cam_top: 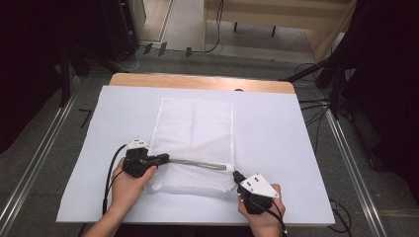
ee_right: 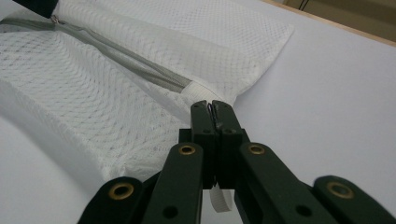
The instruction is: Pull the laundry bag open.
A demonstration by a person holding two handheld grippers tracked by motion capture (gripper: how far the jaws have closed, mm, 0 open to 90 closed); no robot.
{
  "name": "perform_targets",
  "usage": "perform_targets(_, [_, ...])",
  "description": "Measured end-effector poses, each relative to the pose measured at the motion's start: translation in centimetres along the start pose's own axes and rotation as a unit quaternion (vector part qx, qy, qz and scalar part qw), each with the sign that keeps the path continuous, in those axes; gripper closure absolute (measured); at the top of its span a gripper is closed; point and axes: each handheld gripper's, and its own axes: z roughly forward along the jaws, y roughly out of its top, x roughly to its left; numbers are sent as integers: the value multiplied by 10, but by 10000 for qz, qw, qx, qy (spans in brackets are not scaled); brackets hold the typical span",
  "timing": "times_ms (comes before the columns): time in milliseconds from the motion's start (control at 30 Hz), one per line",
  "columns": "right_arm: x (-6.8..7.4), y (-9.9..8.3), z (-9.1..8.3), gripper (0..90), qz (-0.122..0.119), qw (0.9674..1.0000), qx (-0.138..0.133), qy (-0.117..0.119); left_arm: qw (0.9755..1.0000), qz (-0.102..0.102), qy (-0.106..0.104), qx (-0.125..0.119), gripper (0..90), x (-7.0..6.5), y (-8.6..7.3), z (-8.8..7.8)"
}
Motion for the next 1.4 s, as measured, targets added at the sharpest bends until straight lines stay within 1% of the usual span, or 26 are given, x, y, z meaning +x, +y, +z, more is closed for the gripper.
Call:
perform_targets(100, [-1,0,0,900,35,10000,16,-12,10000,29,32,33,875,5,-3,-5])
perform_targets(267, [0,0,0,900,-20,10000,16,-49,10000,4,95,-16,875,10,-4,-13])
perform_targets(300, [-1,1,0,900,0,10000,17,-48,9999,-15,93,-39,875,12,-5,-15])
perform_targets(367, [-2,1,-1,900,39,10000,15,-79,9998,24,185,-34,875,15,-5,-19])
perform_targets(467, [-5,1,-2,900,63,9999,8,-117,9997,-4,256,-32,875,22,-8,-25])
perform_targets(500, [-5,1,-2,900,56,9999,18,-117,9997,-30,238,-20,875,24,-9,-27])
perform_targets(533, [-5,1,-2,900,76,9999,29,-103,9996,-65,281,-32,875,26,-10,-28])
perform_targets(600, [-5,1,-2,900,43,9999,31,-163,9990,-31,449,-33,875,30,-12,-33])
perform_targets(633, [-5,1,-2,900,68,9998,50,-203,9990,-65,438,-56,875,34,-13,-35])
perform_targets(667, [-7,1,-3,900,94,9998,25,-199,9993,-158,329,-57,875,38,-14,-37])
perform_targets(700, [-9,1,-3,900,154,9998,7,-144,9993,-204,310,-60,875,40,-15,-38])
perform_targets(733, [-9,1,-3,900,177,9997,13,-137,9993,-177,335,-45,874,40,-16,-39])
perform_targets(800, [-6,2,-2,900,82,9999,16,-141,9988,-76,476,2,874,38,-18,-37])
perform_targets(833, [-4,2,-2,900,49,9999,46,-157,9986,-21,528,35,874,37,-19,-37])
perform_targets(867, [-3,2,-2,900,9,9998,35,-187,9985,-10,551,21,875,37,-19,-36])
perform_targets(933, [-4,2,-2,900,30,9999,26,-155,9987,-22,516,15,874,39,-19,-36])
perform_targets(1067, [-3,2,-2,900,21,9998,68,-163,9983,-14,576,-2,873,39,-20,-35])
perform_targets(1100, [-2,2,-2,900,-9,9998,82,-161,9984,-15,556,-32,872,39,-20,-35])
perform_targets(1167, [-2,2,-2,900,-2,9998,69,-194,9988,175,420,-197,866,39,-22,-39])
perform_targets(1200, [-2,2,-2,900,24,9998,58,-214,9983,245,413,-327,836,39,-23,-42])
perform_targets(1233, [-3,2,-3,900,42,9997,26,-218,9974,277,457,-490,781,40,-24,-46])
perform_targets(1267, [-5,2,-4,900,64,9998,1,-205,9960,205,486,-717,656,41,-25,-51])
perform_targets(1300, [-7,2,-5,900,124,9997,-7,-191,9948,106,499,-886,485,43,-26,-54])
perform_targets(1333, [-8,1,-6,900,127,9998,-22,-178,9942,59,526,-931,365,45,-27,-58])
perform_targets(1400, [-9,0,-6,900,141,9998,-27,-142,9914,125,689,-1103,267,46,-31,-67])
